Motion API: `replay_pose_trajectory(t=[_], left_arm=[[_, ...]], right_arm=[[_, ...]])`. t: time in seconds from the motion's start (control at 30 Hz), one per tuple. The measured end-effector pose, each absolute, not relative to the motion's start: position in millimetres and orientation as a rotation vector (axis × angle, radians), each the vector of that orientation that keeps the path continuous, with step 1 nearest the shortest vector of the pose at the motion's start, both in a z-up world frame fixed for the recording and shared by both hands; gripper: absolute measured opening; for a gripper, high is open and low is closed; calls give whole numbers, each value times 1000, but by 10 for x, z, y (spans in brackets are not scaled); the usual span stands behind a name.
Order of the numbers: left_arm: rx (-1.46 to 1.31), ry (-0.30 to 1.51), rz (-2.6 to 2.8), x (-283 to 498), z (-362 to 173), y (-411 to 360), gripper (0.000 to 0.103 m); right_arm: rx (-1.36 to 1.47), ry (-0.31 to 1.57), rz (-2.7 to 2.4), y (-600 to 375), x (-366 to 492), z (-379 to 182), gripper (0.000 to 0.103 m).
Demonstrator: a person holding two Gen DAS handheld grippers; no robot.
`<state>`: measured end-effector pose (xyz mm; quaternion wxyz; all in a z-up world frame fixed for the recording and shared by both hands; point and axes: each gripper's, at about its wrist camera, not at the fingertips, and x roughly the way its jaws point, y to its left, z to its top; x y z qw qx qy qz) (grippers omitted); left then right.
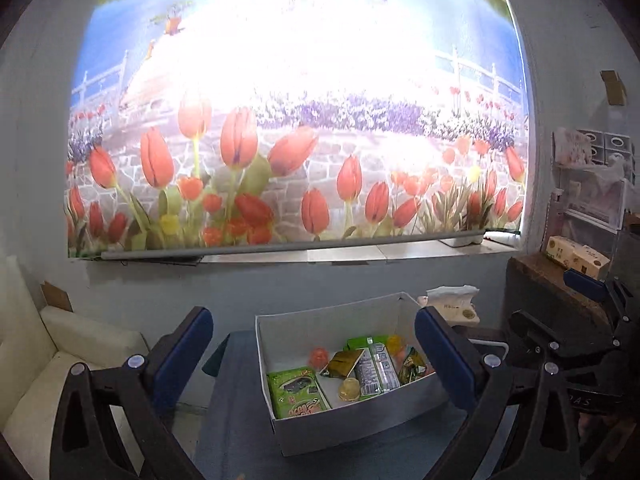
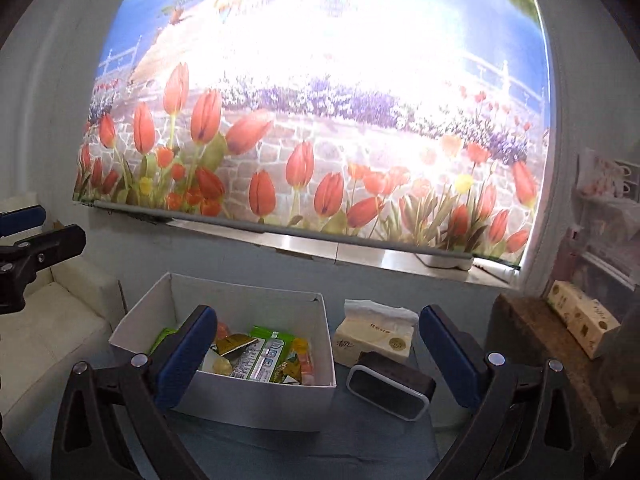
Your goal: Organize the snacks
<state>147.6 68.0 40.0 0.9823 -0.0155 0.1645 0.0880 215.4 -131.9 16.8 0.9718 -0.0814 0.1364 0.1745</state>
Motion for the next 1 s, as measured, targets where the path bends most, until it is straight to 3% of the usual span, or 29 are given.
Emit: replay_pose_trajectory(t=[0.43, 0.63, 1.0], left_arm=[[-69, 452, 134, 538, 469, 312, 103], [-127, 596, 82, 207, 262, 186, 103], [-124, 602, 80, -145, 324, 83, 103]], right_arm=[[92, 491, 606, -1838, 1299, 232, 103], [44, 520, 627, -1928, 877, 179, 103], [28, 563, 640, -2010, 528, 116, 103]])
